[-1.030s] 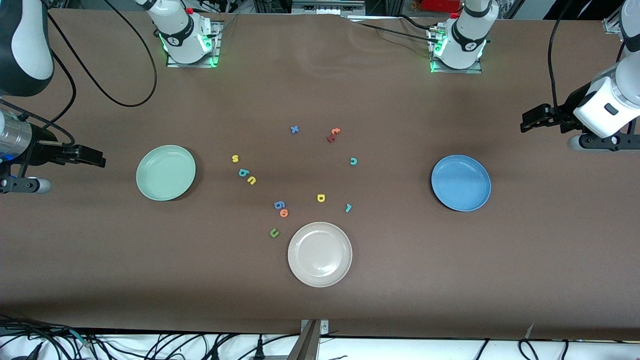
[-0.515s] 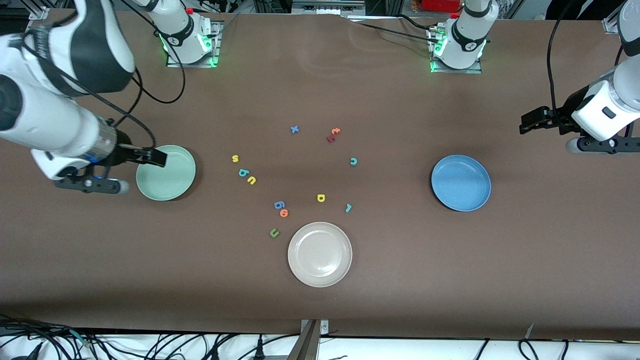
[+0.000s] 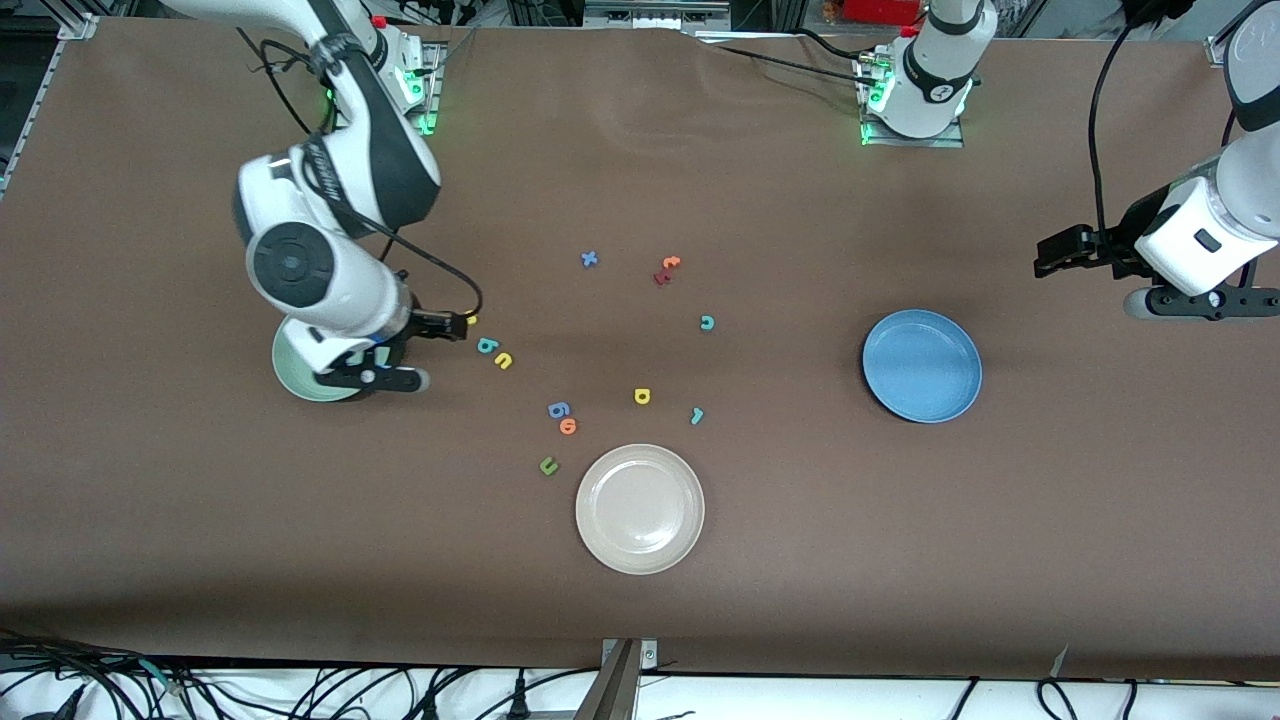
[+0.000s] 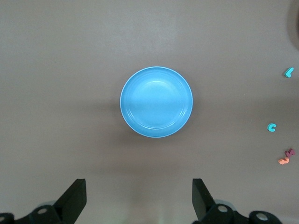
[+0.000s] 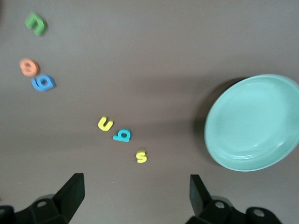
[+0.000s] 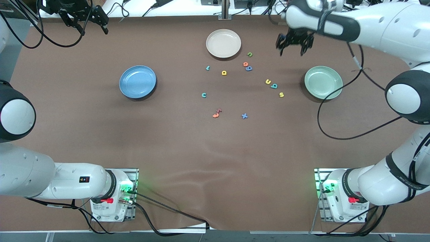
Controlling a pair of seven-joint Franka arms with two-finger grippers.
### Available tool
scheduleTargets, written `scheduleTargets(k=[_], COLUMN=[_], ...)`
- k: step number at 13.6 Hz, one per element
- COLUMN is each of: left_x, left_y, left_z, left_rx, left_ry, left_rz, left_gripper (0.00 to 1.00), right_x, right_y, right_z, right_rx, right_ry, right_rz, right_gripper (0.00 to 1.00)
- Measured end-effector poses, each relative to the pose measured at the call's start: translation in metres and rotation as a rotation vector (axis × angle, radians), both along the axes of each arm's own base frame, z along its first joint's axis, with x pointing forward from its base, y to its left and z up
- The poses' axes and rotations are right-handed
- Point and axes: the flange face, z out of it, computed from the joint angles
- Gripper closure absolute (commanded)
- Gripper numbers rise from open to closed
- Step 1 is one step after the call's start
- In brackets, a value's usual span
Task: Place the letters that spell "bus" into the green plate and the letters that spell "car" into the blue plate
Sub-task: 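Reach the right gripper to the yellow s and grasp it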
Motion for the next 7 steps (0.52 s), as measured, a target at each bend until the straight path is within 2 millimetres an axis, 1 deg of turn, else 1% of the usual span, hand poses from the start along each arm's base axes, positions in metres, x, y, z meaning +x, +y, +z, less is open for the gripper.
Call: scheduleTargets(k=[2, 4, 7], left_x=[0.000, 0.000, 0.000], left_y=[0.000, 0.000, -0.001], left_z=[0.000, 0.000, -0.001], left_rx=[0.000, 0.000, 0.000], left_ry=[0.000, 0.000, 0.001], left_rz=[0.000, 0.000, -0.003], left_gripper=[0.00, 0.00, 0.00], right_x=[-0.021, -0.038, -0.060], right_y=[0.004, 0.006, -0.001], right_z=[-0.035, -0.066, -0.107], right_rx=[-0.012, -0.008, 0.007], right_ry=[0.046, 0.049, 0.026], right_rz=[0.017, 0.030, 0.029], right_gripper=[0.01, 0.01, 0.01])
